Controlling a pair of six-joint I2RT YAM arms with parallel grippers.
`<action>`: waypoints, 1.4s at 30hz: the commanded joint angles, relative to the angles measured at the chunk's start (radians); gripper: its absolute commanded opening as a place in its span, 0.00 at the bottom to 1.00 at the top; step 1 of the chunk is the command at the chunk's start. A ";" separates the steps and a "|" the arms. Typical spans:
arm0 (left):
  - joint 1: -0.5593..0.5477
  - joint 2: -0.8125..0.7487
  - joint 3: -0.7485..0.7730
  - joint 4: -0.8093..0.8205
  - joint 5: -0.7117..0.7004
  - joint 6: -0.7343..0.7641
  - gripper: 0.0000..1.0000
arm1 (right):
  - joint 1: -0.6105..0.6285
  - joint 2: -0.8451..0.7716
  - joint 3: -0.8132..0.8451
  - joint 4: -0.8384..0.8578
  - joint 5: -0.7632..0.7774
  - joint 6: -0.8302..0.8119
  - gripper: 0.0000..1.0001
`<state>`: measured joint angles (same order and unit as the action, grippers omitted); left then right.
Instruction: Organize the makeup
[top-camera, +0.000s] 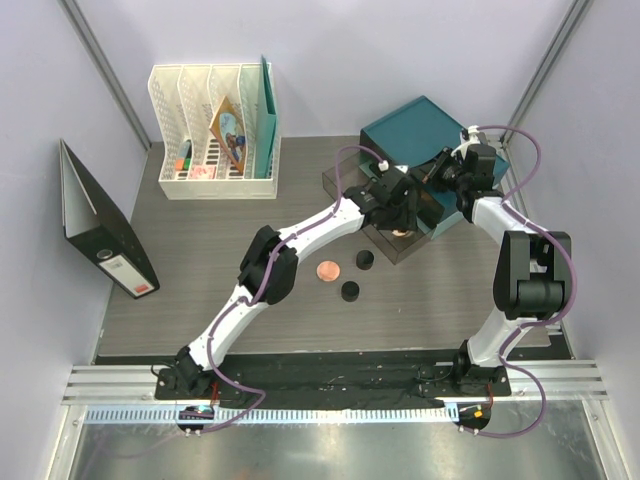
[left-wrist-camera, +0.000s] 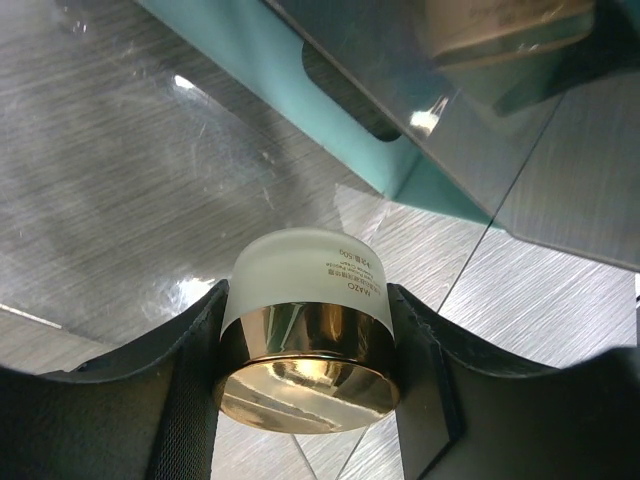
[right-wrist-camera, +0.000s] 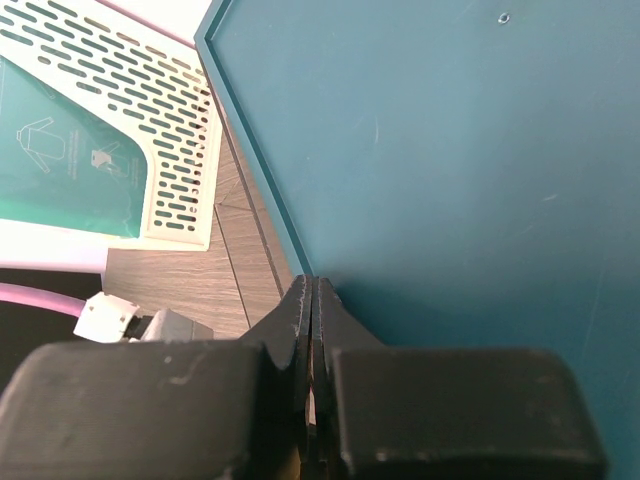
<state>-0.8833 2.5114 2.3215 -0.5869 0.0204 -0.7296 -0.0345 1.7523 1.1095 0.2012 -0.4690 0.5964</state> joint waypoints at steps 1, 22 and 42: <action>0.000 -0.054 0.016 0.101 0.015 0.009 0.59 | 0.008 0.134 -0.135 -0.485 0.070 -0.096 0.04; 0.000 -0.463 -0.295 0.115 -0.094 0.246 0.76 | 0.008 0.130 -0.137 -0.483 0.069 -0.096 0.04; -0.108 -0.550 -0.737 -0.166 -0.063 0.412 0.92 | 0.008 0.134 -0.143 -0.473 0.053 -0.093 0.06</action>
<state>-0.9627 1.9251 1.5299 -0.7506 -0.0738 -0.3351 -0.0357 1.7519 1.1049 0.2108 -0.4740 0.5961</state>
